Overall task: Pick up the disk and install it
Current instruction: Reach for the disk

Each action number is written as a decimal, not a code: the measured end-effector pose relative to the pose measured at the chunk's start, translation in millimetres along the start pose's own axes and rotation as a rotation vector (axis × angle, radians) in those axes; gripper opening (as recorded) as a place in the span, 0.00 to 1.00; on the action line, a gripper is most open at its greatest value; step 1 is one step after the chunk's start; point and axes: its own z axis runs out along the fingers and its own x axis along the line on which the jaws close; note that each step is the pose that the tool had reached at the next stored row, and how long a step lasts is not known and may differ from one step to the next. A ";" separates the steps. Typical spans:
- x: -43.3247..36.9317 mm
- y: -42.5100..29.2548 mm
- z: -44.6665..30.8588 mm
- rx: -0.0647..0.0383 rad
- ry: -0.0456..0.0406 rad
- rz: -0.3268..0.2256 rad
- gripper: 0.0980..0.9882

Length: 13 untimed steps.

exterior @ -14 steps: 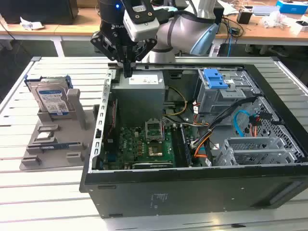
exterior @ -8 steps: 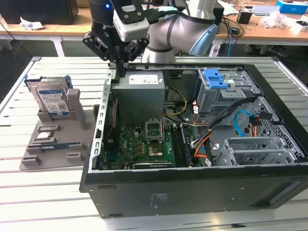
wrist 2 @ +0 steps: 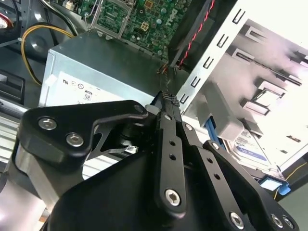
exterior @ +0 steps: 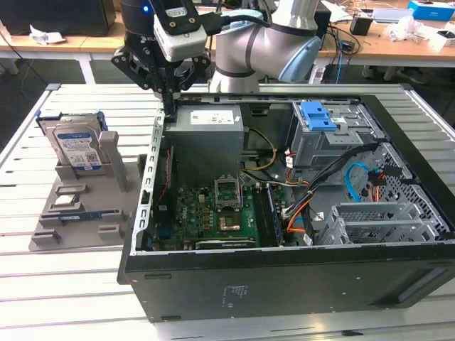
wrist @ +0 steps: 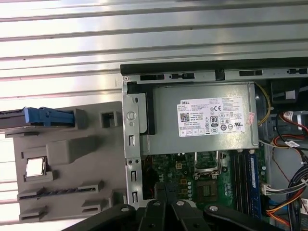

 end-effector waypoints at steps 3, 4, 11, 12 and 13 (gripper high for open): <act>9.7 -0.7 -0.2 0.000 0.0000 0.000 0.00; 12.0 -0.9 -0.3 0.000 0.0000 0.000 0.00; 21.8 -1.6 -0.6 0.000 0.0000 0.000 0.00; 24.2 -1.8 -0.6 0.000 0.0000 0.000 0.00; 26.7 -2.0 -0.7 0.000 0.0000 0.000 0.00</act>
